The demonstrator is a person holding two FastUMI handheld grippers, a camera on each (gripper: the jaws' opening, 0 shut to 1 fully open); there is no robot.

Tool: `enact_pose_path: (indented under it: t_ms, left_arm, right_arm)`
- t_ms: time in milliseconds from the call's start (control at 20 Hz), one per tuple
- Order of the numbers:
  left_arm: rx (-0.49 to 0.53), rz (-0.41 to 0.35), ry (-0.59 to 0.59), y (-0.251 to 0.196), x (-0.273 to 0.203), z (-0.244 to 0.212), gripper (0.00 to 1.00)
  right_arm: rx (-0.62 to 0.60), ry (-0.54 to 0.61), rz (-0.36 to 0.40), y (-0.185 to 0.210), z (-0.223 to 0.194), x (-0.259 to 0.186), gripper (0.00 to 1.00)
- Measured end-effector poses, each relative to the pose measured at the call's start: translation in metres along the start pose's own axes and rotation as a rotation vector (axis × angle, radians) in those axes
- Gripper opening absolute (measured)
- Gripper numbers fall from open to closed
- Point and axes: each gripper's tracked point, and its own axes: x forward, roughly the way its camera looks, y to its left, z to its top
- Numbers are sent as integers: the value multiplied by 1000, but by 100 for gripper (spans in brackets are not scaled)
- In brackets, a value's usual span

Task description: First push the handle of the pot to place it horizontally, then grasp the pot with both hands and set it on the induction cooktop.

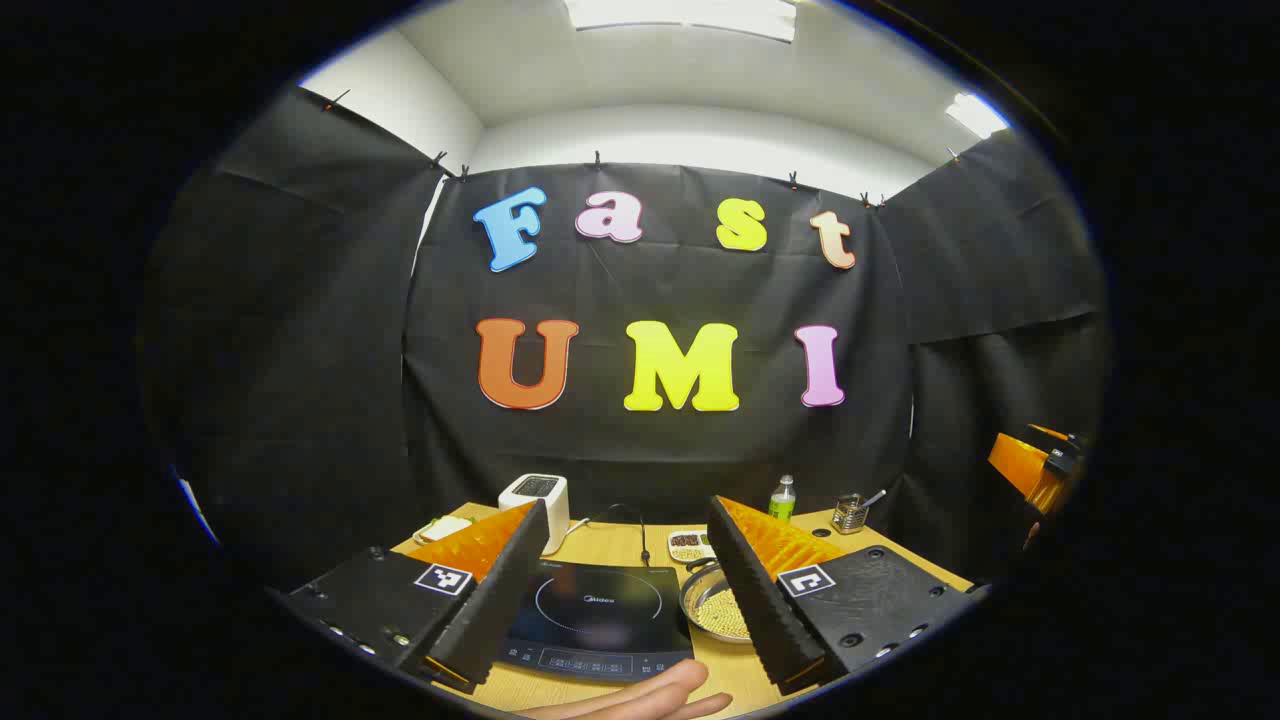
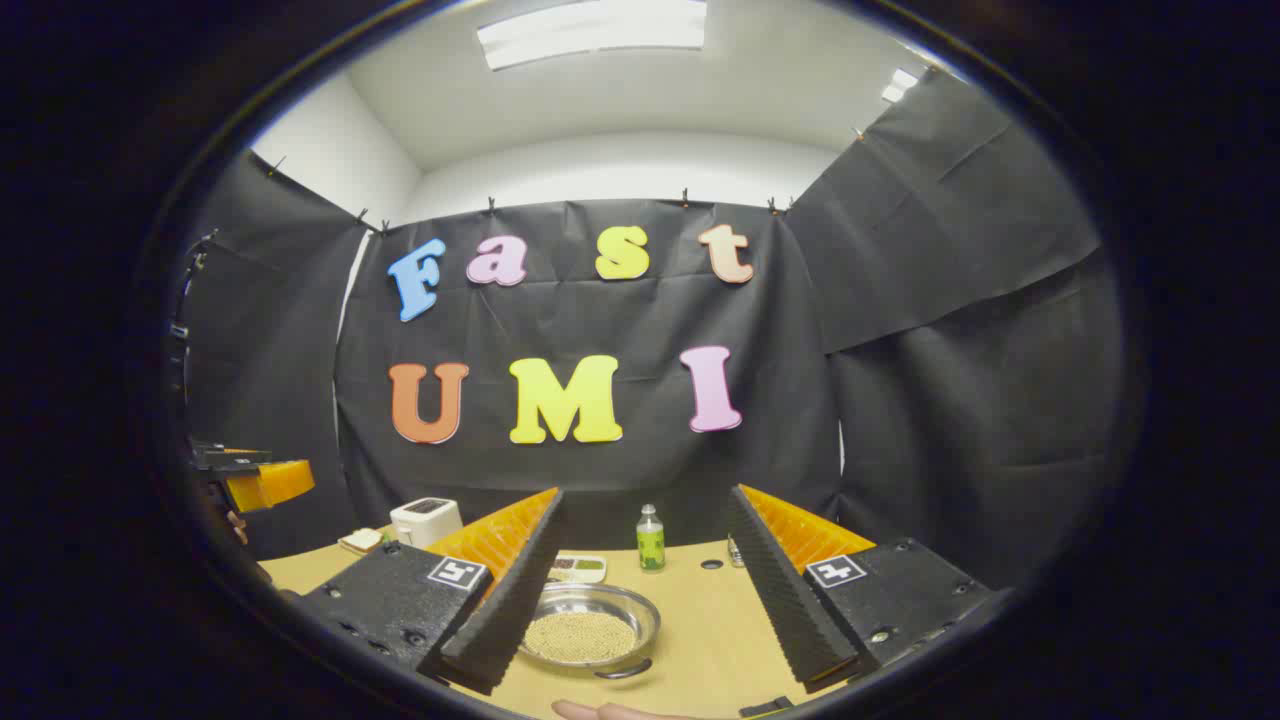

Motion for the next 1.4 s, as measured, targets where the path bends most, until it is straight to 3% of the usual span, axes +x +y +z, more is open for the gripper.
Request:
enact_pose_path:
  t_ms: [500, 750, 1300, 1400]
  left_arm:
    - [-22, -40, -12, -9, -5, -2, 95]
    - [13, -24, -32, -6, -13, -3, 95]
    - [29, 20, -25, 1, -23, -15, 95]
    - [29, 26, -28, 2, -24, -17, 95]
  right_arm:
    - [33, 35, 2, -8, -15, 7, 97]
    - [26, 43, 3, -9, -21, 10, 97]
    - [69, 147, 134, 20, -71, 38, 97]
    - [78, 157, 161, 26, -81, 42, 86]
